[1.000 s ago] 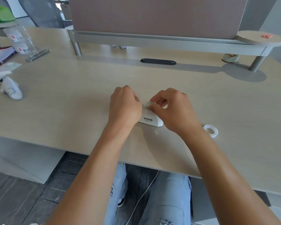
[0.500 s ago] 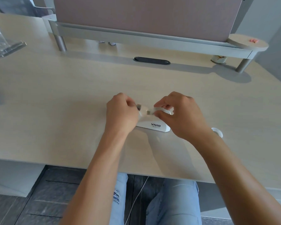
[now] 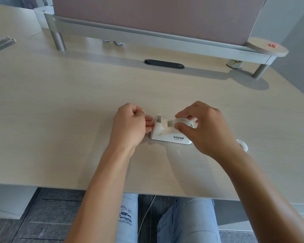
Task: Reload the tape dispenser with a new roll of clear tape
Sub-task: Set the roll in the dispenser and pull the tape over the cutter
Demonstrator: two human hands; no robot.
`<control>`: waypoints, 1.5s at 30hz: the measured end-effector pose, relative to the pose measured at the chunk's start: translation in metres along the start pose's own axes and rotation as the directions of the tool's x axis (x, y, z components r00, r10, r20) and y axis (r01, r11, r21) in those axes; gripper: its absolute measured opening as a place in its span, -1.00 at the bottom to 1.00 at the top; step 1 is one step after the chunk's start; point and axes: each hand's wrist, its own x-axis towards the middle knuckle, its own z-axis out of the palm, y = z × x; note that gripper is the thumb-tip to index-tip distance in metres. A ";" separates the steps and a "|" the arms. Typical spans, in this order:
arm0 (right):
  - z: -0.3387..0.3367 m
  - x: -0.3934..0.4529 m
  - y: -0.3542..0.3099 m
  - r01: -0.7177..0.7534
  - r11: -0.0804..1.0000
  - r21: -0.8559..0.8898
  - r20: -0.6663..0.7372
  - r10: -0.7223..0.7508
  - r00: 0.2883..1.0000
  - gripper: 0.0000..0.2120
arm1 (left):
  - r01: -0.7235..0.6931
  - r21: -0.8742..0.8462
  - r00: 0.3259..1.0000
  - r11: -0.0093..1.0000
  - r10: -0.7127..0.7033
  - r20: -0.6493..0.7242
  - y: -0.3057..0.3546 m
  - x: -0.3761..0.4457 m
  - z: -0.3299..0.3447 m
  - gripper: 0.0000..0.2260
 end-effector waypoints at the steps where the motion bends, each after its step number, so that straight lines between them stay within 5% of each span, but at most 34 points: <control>1: 0.001 -0.001 0.000 -0.009 1.000 0.002 0.000 0.009 1.000 -0.85 | 0.012 -0.021 1.000 1.000 -0.012 0.010 0.000 0.000 -0.002 -0.81; 13: 0.009 0.015 -0.009 -0.063 0.996 0.057 -0.042 0.065 0.997 -0.79 | 0.066 -0.156 0.998 0.986 -0.063 0.021 0.000 -0.002 -0.008 -0.85; 22: 0.020 0.040 -0.015 -0.303 0.904 0.303 0.298 0.213 0.931 -0.88 | 0.190 -0.314 0.982 0.930 -0.181 0.059 -0.004 -0.001 -0.013 -0.80; 29: 0.022 0.040 -0.014 -0.261 0.909 0.324 0.276 0.173 0.945 -0.89 | 0.216 -0.243 0.976 0.946 -0.211 0.044 -0.013 -0.002 -0.016 -0.87; 37: 0.030 0.027 -0.019 -0.314 0.844 0.434 0.202 0.249 0.947 -0.85 | -0.008 -0.002 0.988 1.000 0.008 -0.153 -0.029 -0.022 -0.018 -0.84; 45: 0.038 0.021 -0.021 -0.292 0.843 0.452 0.107 0.273 0.956 -0.76 | -0.277 0.339 0.932 0.899 0.338 -0.134 -0.042 -0.070 -0.001 -0.87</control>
